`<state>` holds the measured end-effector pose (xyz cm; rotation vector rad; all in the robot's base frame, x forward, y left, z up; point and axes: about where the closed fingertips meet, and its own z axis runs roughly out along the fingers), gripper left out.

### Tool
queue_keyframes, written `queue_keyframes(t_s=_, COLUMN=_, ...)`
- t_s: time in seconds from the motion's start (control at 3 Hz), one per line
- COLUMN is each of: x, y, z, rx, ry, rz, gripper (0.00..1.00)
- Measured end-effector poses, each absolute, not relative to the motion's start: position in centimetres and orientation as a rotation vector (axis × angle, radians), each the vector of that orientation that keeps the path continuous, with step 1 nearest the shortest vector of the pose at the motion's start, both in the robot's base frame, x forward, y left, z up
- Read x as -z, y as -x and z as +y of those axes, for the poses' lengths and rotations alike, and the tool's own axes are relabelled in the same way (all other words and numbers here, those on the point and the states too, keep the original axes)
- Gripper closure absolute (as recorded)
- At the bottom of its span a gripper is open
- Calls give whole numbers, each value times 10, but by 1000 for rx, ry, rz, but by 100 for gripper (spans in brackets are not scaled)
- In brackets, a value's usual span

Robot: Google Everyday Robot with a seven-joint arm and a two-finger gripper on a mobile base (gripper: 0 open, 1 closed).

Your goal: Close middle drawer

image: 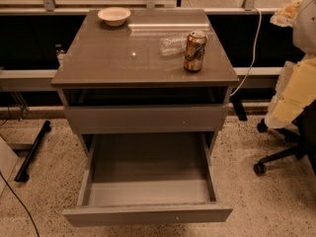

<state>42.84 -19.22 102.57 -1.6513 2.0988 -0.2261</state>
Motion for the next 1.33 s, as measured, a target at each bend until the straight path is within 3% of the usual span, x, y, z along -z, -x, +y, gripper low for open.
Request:
queue_keyframes(t_s=0.33, x=-1027, y=-428, z=-192, rx=228, ry=1651, rz=2096, gripper=1)
queue_keyframes(t_s=0.67, x=-1031, y=-426, z=-189, rx=234, ry=1650, rz=2085, gripper=23)
queue_keyframes(t_s=1.0, x=-999, y=-418, z=-188, rx=147, ry=1645, rz=2100, gripper=54)
queue_keyframes(t_s=1.33, x=-964, y=-412, z=-190, rx=72, ry=1644, rz=2131, gripper=77)
